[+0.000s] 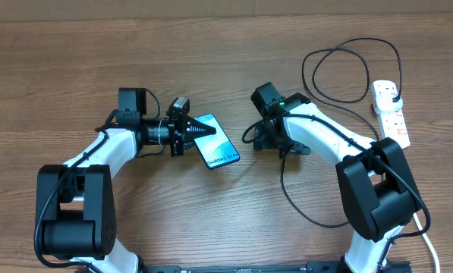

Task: Plug charger to phone and switch on socket
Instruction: 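Lift the USB-C plug with the right gripper, plug tip pointing up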

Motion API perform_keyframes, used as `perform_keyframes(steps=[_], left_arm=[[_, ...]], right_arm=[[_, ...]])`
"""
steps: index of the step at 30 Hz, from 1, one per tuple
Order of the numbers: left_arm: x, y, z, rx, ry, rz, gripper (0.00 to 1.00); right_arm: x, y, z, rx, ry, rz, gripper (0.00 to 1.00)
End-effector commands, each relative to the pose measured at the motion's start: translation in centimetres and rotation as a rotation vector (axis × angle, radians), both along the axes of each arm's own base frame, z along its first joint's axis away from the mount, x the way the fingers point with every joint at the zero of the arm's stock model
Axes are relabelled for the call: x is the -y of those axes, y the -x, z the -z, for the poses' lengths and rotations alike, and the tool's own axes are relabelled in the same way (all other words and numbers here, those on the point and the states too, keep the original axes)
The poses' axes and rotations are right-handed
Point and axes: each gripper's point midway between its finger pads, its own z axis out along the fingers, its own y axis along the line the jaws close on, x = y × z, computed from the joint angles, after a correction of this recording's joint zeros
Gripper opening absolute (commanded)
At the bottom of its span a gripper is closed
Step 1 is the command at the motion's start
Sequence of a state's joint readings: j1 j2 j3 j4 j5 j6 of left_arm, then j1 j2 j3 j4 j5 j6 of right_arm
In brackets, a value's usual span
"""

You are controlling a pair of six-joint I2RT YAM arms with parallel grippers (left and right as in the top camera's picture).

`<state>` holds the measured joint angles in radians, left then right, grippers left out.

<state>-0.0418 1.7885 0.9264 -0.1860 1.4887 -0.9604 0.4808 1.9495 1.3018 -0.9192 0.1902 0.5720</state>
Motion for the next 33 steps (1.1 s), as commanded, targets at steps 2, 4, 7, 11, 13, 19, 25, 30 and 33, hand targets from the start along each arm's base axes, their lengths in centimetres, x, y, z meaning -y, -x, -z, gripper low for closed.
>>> perform_keyframes(steps=[2, 4, 7, 11, 13, 19, 25, 30, 33], left_arm=[[-0.1, 0.1, -0.6, 0.025, 0.037, 0.018, 0.04], [-0.1, 0.1, -0.6, 0.025, 0.037, 0.019, 0.04], [-0.1, 0.1, -0.7, 0.025, 0.040, 0.020, 0.04], [-0.1, 0.2, -0.7, 0.025, 0.043, 0.022, 0.04], [-0.1, 0.1, -0.7, 0.025, 0.043, 0.021, 0.04], [-0.1, 0.0, -0.4, 0.026, 0.026, 0.013, 0.04], [-0.1, -0.1, -0.3, 0.025, 0.021, 0.010, 0.04], [-0.1, -0.1, -0.3, 0.026, 0.021, 0.009, 0.04], [-0.1, -0.1, -0.3, 0.026, 0.021, 0.009, 0.04]], right_arm=[[-1.0, -2.0, -1.0, 0.078, -0.050, 0.008, 1.00], [-1.0, -2.2, -0.8, 0.087, -0.053, 0.008, 0.95], [-0.7, -2.0, 0.0, 0.087, -0.056, 0.017, 0.89], [1.3, -1.4, 1.1, 0.065, -0.061, 0.174, 0.80], [2.1, -1.3, 1.5, 0.049, -0.081, 0.205, 0.79], [3.1, -1.6, 1.7, 0.005, -0.164, 0.229, 0.79], [3.1, -0.5, 3.5, -0.052, -0.157, 0.231, 0.72], [2.3, 1.5, 6.1, -0.166, -0.192, 0.237, 0.64], [2.5, 1.9, 7.1, -0.187, -0.178, 0.239, 0.59]])
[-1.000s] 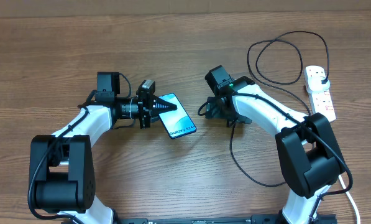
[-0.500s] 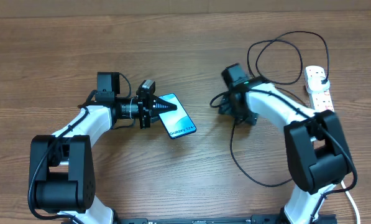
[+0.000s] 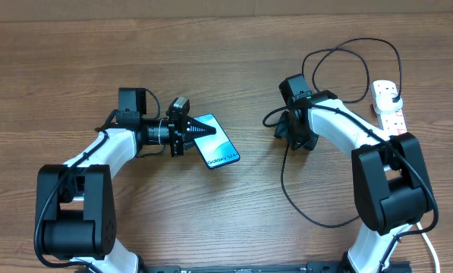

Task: Plug charger to phone and switch on socket
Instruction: 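Lift the USB-C plug with the right gripper, plug tip pointing up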

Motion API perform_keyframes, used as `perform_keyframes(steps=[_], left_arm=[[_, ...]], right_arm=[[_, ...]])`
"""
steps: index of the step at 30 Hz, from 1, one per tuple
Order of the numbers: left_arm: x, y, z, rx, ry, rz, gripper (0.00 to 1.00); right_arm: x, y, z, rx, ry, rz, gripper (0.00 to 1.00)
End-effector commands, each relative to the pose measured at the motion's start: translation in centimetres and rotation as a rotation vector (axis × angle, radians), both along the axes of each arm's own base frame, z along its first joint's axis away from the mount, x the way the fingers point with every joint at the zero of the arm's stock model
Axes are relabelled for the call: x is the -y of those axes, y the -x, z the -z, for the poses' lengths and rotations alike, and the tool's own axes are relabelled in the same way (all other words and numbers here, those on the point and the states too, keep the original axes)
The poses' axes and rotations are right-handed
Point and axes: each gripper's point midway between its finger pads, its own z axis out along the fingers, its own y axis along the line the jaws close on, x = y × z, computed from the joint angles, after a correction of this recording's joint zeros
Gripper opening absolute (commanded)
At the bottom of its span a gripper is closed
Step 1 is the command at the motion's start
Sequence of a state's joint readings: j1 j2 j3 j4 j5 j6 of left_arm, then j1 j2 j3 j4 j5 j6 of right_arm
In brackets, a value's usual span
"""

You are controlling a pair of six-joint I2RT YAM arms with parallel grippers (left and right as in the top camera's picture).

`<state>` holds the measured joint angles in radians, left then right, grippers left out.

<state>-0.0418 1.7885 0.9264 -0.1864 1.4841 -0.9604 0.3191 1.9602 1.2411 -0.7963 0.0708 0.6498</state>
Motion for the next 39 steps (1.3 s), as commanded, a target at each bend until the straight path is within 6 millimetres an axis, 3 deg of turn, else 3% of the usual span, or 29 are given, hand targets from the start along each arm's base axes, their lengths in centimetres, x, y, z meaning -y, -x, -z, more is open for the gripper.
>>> perform_keyframes(steps=[1, 4, 6, 22, 27, 30, 31, 32, 39], left_arm=[[-0.1, 0.0, -0.4, 0.026, 0.025, 0.011, 0.04], [-0.1, 0.0, -0.4, 0.026, 0.025, 0.012, 0.04], [-0.1, 0.0, -0.4, 0.026, 0.025, 0.012, 0.04], [-0.1, 0.0, -0.5, 0.025, 0.031, 0.015, 0.04], [-0.1, 0.0, -0.5, 0.025, 0.030, 0.015, 0.04], [-0.1, 0.0, -0.5, 0.025, 0.031, 0.015, 0.04], [-0.1, 0.0, -0.5, 0.025, 0.031, 0.015, 0.04], [-0.1, 0.0, -0.5, 0.025, 0.031, 0.015, 0.06], [-0.1, 0.0, -0.5, 0.025, 0.030, 0.015, 0.05]], right_arm=[[-0.9, 3.8, 5.4, -0.189, -0.061, -0.002, 0.56], [-1.0, 3.8, 5.5, -0.190, -0.061, -0.001, 0.41], [-0.9, 4.1, 5.5, -0.202, -0.057, 0.000, 0.38], [0.1, 7.0, 5.1, -0.323, -0.017, 0.007, 0.47], [-0.2, 6.1, 5.3, -0.282, -0.031, 0.004, 0.47], [-0.3, 5.7, 5.3, -0.269, -0.035, 0.004, 0.28], [-0.3, 5.9, 5.3, -0.276, -0.033, 0.008, 0.12], [-0.2, 6.0, 5.3, -0.278, -0.032, 0.008, 0.06], [-1.9, 6.2, 5.1, -0.297, -0.127, -0.052, 0.04]])
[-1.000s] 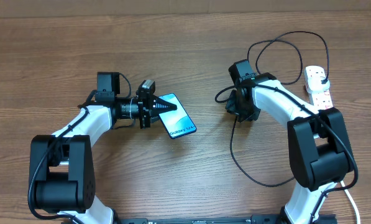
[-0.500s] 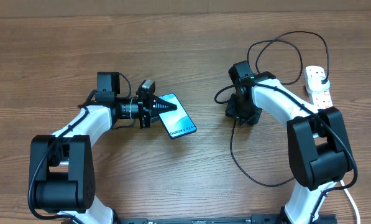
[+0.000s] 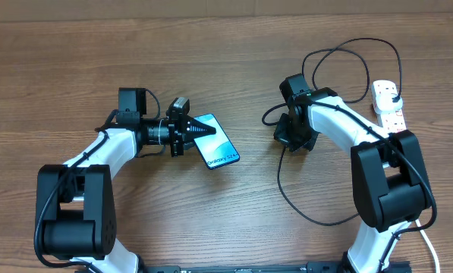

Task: Plug charger to phone and switch on socket
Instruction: 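Lift the USB-C plug with the right gripper, plug tip pointing up, then carry the plug with the right gripper to the phone's bottom port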

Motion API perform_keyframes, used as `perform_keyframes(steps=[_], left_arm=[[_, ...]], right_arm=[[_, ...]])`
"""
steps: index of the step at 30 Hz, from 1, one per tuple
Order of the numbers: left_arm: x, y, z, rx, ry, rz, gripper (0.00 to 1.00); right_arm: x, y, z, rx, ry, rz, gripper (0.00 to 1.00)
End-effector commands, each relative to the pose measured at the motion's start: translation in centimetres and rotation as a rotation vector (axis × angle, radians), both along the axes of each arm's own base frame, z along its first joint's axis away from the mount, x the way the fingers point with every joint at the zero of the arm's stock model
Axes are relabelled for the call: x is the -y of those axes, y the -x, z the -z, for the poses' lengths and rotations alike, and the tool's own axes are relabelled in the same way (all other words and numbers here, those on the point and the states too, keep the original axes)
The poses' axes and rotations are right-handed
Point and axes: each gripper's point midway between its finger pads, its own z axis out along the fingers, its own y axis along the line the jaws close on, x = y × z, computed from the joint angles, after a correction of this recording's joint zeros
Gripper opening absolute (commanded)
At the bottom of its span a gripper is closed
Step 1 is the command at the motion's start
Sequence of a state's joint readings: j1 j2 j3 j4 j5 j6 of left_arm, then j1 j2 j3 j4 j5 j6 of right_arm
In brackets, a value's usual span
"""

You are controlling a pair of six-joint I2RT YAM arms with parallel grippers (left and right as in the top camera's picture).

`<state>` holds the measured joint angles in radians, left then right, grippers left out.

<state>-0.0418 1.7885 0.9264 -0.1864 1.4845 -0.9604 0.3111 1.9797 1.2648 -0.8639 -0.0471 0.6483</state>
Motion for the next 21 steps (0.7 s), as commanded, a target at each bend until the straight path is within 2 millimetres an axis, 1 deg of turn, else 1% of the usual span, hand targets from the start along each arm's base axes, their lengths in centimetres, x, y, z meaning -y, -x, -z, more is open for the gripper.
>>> perform_keyframes(steps=[1, 3, 5, 6, 8, 9, 11, 13, 14, 15, 18, 21], left_arm=[[-0.1, 0.0, -0.5, 0.025, 0.031, 0.015, 0.05], [-0.1, 0.0, -0.5, 0.025, 0.031, 0.015, 0.04], [-0.1, 0.0, -0.5, 0.025, 0.031, 0.015, 0.06], [-0.1, 0.0, -0.5, 0.025, 0.031, 0.015, 0.08], [-0.1, 0.0, -0.5, 0.025, 0.031, 0.015, 0.08], [-0.1, 0.0, -0.5, 0.025, 0.031, 0.015, 0.08], [0.0, 0.1, -0.5, 0.030, 0.031, 0.017, 0.04], [0.0, 0.0, -0.4, 0.063, 0.025, 0.015, 0.04], [0.0, -0.2, -0.5, 0.118, 0.026, 0.018, 0.04], [0.0, -0.2, -0.7, 0.140, 0.034, 0.023, 0.04], [0.0, -0.2, -1.7, 0.214, 0.076, 0.048, 0.04], [0.1, -0.6, -2.3, 0.279, 0.089, 0.060, 0.04]], right_arm=[[-0.9, 4.7, 4.7, -0.195, -0.061, -0.082, 0.04], [-1.1, 4.4, 4.1, -0.181, -0.075, -0.116, 0.04], [-1.4, 4.0, 2.9, -0.155, -0.089, -0.151, 0.04], [-1.7, 3.8, 1.9, -0.133, -0.108, -0.170, 0.04], [-2.6, 3.4, -0.4, -0.079, -0.167, -0.216, 0.04], [-3.2, 3.3, -2.0, -0.044, -0.207, -0.245, 0.04], [-4.0, 3.3, -5.0, 0.022, -0.265, -0.294, 0.04], [-4.4, 3.6, -8.2, 0.091, -0.302, -0.331, 0.04], [-4.4, 4.4, -10.9, 0.139, -0.328, -0.358, 0.04], [-4.4, 5.0, -12.2, 0.159, -0.338, -0.367, 0.04], [-4.5, 7.3, -15.6, 0.209, -0.370, -0.433, 0.04], [-5.7, 10.5, -18.8, 0.263, -0.449, -0.550, 0.04]])
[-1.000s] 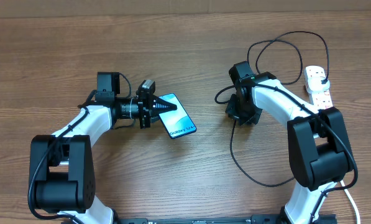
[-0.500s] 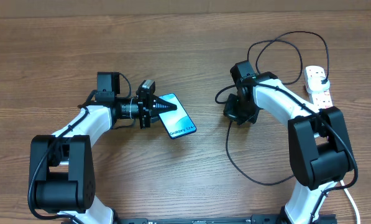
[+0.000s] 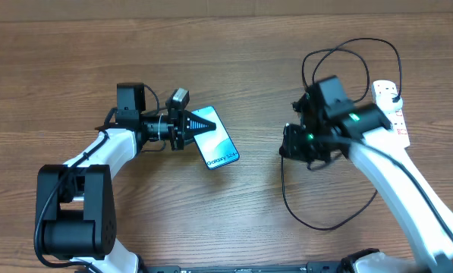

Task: Plug charger to phone and switch on socket
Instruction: 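Carry the plug with the right gripper to the phone's bottom port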

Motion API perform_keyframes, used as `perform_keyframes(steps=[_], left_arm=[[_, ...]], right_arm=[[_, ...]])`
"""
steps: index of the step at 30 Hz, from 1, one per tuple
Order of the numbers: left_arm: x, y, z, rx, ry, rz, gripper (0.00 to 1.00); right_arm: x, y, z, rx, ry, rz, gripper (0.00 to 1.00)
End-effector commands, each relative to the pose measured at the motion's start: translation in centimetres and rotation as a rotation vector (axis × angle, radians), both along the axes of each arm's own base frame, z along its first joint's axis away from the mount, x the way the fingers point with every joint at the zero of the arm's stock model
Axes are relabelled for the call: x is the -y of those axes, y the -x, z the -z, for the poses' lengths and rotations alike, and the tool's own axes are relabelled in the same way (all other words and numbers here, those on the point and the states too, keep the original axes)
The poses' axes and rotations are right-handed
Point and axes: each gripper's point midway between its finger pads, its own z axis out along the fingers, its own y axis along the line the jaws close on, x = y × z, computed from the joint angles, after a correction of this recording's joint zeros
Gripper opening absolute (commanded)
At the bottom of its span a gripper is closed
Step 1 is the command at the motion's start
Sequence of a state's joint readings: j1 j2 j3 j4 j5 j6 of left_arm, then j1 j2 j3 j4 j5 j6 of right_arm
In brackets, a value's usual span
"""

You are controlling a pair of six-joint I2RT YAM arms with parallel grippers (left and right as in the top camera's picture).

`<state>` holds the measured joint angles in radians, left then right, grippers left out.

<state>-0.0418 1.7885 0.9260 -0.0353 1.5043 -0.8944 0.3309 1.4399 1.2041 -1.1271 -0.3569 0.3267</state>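
The phone [image 3: 219, 142], its blue screen facing up, lies tilted left of the table's middle. My left gripper [image 3: 193, 127] is shut on its upper left end. The black charger cable [image 3: 311, 219] runs in loops from the white socket strip [image 3: 391, 114] at the far right, where its plug [image 3: 388, 92] sits. My right gripper [image 3: 293, 145] is lifted above the table right of the phone and looks shut on the cable near its free end. The connector itself is hidden under the gripper.
The cable makes one loop [image 3: 351, 72] behind the right arm and another in front of it. Bare wooden tabletop [image 3: 234, 53] lies beyond both arms. A gap of table separates the phone from the right gripper.
My right arm has lifted and swung, so the gripper now sits higher and a little to the right, with the cable following. The left wrist has turned and the phone's far end has shifted slightly.
At first my right gripper was low on the table just right of the phone, on the cable's end. Then it was further right with the cable and stayed there. Now it is raised. My left gripper kept hold of the phone throughout.
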Motion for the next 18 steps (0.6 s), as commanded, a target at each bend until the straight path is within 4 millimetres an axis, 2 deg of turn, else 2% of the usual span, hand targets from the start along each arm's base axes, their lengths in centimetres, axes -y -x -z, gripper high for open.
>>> perform_keyframes(steps=[1, 5, 9, 11, 15, 18], left_arm=[[0.1, 0.2, -1.4, 0.072, 0.062, 0.054, 0.04], [0.7, -0.4, -2.5, 0.156, 0.064, 0.073, 0.04], [1.6, -0.5, -3.6, 0.201, 0.067, 0.102, 0.04], [2.1, -0.4, -4.0, 0.215, 0.068, 0.116, 0.04], [3.1, 0.1, -4.6, 0.217, 0.071, 0.147, 0.04], [3.6, 0.4, -4.6, 0.219, 0.073, 0.162, 0.04]], right_arm=[[-2.9, 3.8, -4.2, 0.100, -0.153, -0.212, 0.04], [-5.9, 8.3, -7.7, 0.165, -0.303, -0.372, 0.04], [-8.2, 11.6, -9.1, 0.218, -0.365, -0.502, 0.04], [-8.9, 12.1, -8.8, 0.209, -0.358, -0.495, 0.04], [-9.2, 11.9, -6.2, 0.156, -0.271, -0.432, 0.04], [-9.7, 12.1, -5.2, 0.123, -0.255, -0.448, 0.04]])
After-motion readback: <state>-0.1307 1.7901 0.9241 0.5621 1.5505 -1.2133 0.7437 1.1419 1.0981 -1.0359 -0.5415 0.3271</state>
